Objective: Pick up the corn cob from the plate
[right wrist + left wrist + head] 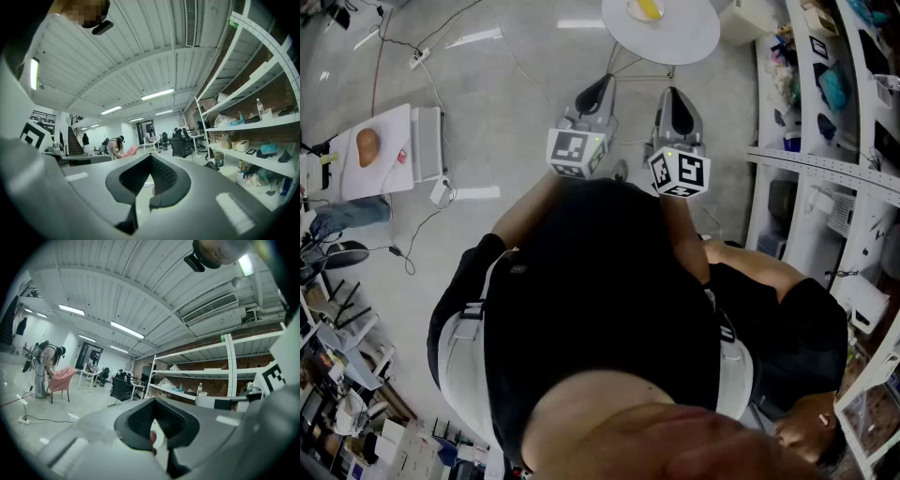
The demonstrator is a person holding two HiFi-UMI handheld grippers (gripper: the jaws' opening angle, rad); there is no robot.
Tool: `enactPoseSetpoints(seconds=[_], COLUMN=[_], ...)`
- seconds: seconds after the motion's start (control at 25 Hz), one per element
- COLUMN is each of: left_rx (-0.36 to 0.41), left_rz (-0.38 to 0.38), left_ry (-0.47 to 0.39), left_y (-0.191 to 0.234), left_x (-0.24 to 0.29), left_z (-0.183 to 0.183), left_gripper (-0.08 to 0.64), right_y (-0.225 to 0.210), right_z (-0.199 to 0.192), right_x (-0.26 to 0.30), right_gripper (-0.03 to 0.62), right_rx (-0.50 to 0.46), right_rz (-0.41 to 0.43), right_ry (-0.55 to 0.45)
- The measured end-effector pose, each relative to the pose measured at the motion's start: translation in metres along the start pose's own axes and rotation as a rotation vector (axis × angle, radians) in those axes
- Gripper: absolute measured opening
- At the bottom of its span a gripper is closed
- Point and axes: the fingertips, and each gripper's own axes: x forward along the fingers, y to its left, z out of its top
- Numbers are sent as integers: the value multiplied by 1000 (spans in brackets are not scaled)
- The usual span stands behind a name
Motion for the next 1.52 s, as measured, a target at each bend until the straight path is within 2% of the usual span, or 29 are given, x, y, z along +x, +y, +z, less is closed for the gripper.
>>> enactPoseSetpoints(seconds=[0.68,1.2,1.52], left_rx=[6,23,51], left_rz=[18,98,132], left_ry=[11,1,-11], left_y=[-16,-42,-36], left_x=[10,25,41], left_z=[-9,-10,-6], left_gripper=[5,5,5], right_y=[-24,-53,-60], right_z=[2,4,2], right_x=[-5,-13,3], right_gripper=[8,8,8], right_rx=[9,15,28], right_rz=[-2,71,102], right_ry=[-6,11,17])
